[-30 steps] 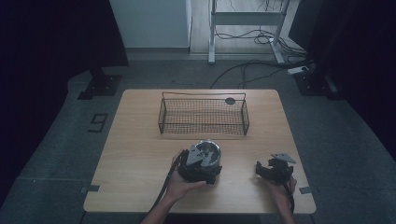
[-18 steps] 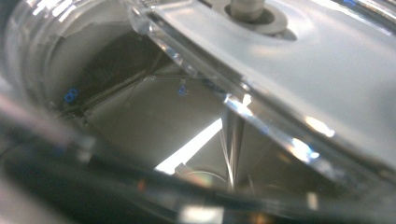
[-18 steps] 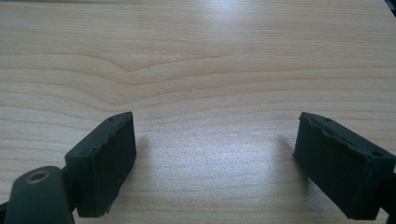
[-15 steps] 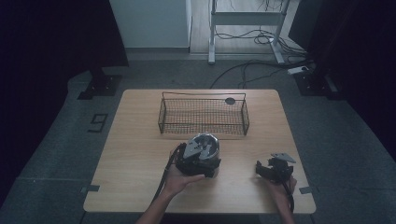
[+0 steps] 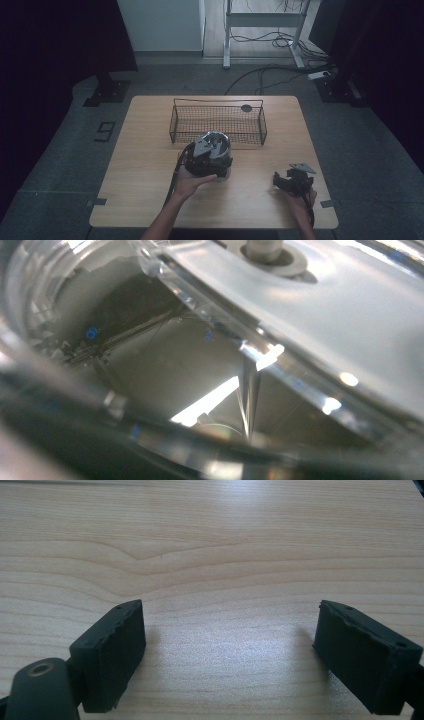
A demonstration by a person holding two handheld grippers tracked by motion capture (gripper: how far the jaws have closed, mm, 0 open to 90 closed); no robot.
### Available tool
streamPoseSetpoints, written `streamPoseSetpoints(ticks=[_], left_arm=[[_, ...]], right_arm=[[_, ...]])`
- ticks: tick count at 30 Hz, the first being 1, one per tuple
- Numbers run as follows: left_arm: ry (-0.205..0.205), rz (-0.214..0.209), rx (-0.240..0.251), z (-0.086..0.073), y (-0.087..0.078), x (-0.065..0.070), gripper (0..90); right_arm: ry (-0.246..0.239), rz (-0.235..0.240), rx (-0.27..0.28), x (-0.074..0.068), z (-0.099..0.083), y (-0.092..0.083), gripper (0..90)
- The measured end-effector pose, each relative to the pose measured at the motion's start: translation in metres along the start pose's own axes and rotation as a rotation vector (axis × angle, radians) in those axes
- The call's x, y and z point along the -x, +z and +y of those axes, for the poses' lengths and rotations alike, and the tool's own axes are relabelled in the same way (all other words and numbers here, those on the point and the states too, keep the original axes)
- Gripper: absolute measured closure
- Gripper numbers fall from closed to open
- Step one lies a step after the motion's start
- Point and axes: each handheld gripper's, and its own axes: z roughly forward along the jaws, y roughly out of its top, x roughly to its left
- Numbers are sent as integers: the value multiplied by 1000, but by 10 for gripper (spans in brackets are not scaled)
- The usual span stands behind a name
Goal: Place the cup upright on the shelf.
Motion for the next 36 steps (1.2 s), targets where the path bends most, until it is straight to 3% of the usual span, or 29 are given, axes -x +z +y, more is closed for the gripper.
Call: streamPoseSetpoints(ticks=[7, 16, 36], left_arm=[[5, 6, -16, 4, 5, -9, 38], [-7, 6, -3, 9, 6, -17, 38], [-75, -5, 33, 32, 13, -34, 38]], right_arm=[[1, -1, 0, 0, 0, 0, 129], [1, -1, -3, 0, 0, 0, 129], [3, -2, 0, 0, 0, 0, 130]])
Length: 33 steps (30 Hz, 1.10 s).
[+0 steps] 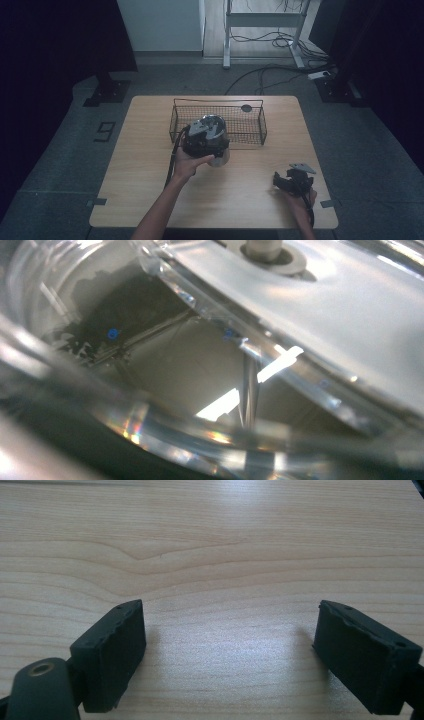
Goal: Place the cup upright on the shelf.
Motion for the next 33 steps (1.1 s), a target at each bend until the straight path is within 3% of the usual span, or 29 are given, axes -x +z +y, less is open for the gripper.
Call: streamPoseSetpoints(ticks=[14, 24, 33], left_arm=[[-4, 4, -3, 18, 4, -2, 38], [-34, -8, -8, 29, 6, -10, 38], [-26, 21, -10, 40, 5, -16, 38]], right_arm=[[-2, 0, -1, 0, 0, 0, 130], [-1, 0, 0, 0, 0, 0, 130], [-2, 0, 2, 0, 0, 0, 130]])
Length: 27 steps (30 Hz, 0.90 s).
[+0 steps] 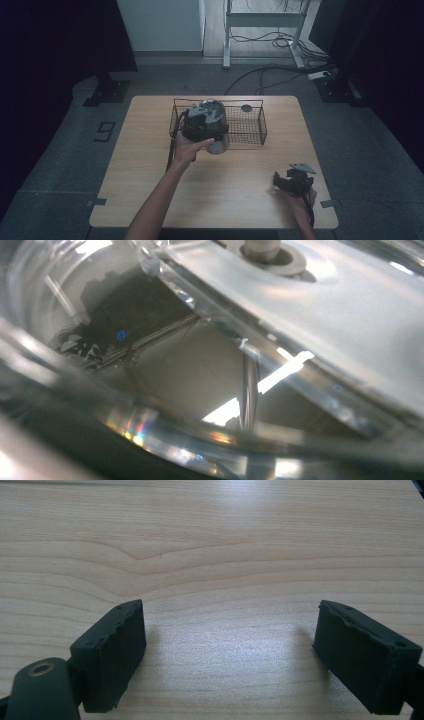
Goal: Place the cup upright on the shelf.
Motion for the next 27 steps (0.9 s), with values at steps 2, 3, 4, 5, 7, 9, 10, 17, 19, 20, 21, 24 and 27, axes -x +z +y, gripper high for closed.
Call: streamPoseSetpoints(ticks=[2, 3, 4, 5, 7, 9, 10, 17, 19, 20, 21, 24, 27], left_arm=[[-4, 4, 1, 2, 0, -1, 38], [-4, 10, 3, 4, 1, -1, 38], [-4, 10, 3, 4, 1, -1, 38], [-1, 18, 2, 6, 1, -2, 38], [-1, 22, 1, 10, 1, -3, 38], [3, 27, 0, 13, 2, -3, 38], [3, 29, -5, 14, 2, -4, 38], [5, 63, 0, 23, 7, -8, 39], [7, 63, -5, 25, 9, -9, 39], [9, 62, -7, 26, 9, -9, 38], [11, 61, -9, 26, 11, -9, 38], [10, 57, -13, 30, 15, -9, 38], [10, 63, -14, 34, 20, -10, 38]], right_arm=[[0, 0, 0, 0, 0, 0, 130], [0, 0, 0, 0, 0, 0, 130], [0, 0, 0, 0, 0, 0, 130], [0, 0, 0, 0, 0, 0, 130], [0, 0, 0, 0, 0, 0, 130], [0, 0, 0, 0, 0, 0, 130], [0, 0, 0, 0, 0, 0, 130], [-1, 0, 0, 0, 0, 0, 132], [-1, 0, 0, 0, 0, 0, 131], [-1, 0, 0, 0, 0, 0, 131], [-1, 0, 0, 0, 0, 0, 131], [-1, 0, 0, 0, 0, 0, 131], [-1, 0, 1, 0, 0, 0, 131]])
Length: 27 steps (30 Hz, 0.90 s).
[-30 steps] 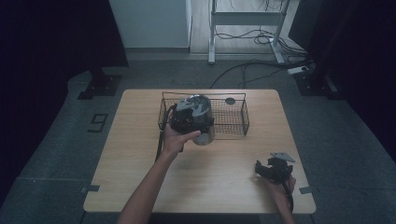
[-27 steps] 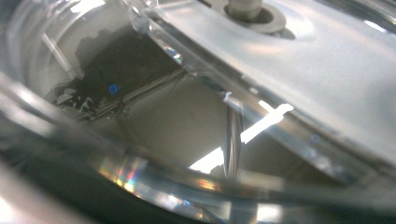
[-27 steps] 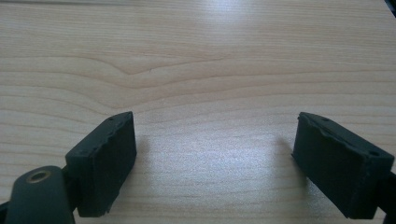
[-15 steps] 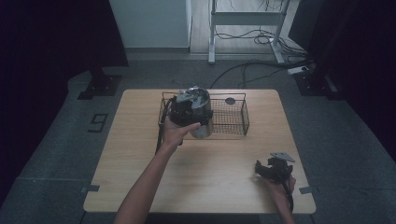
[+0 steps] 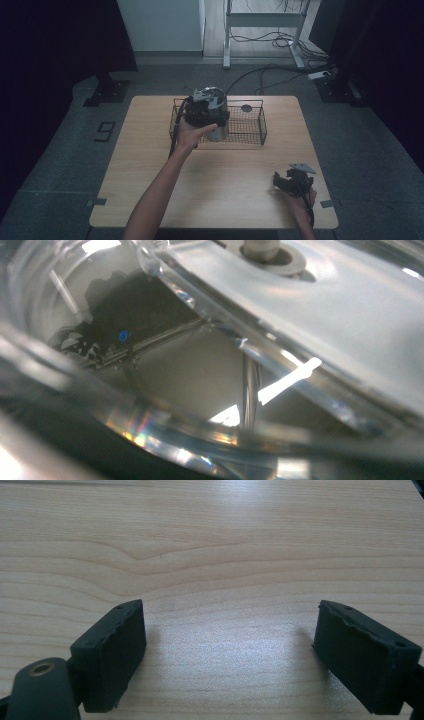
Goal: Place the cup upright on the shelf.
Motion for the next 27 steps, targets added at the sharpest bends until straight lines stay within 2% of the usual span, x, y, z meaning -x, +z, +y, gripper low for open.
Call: streamPoseSetpoints(ticks=[8, 11, 16, 19, 27], left_arm=[[0, 18, -14, 3, 14, -4, 38], [-18, 25, -12, 4, 18, -8, 38], [-24, 40, -15, 6, 25, -14, 38], [-43, 35, -17, 5, 32, -18, 38], [-38, 64, -26, 6, 47, -25, 38]], right_arm=[[0, 1, 0, 0, 0, 0, 131], [0, 0, 0, 0, 0, 0, 131], [0, 1, 1, 0, 0, 0, 131], [1, 0, 0, 0, 0, 0, 131], [0, 0, -1, 0, 0, 0, 131]])
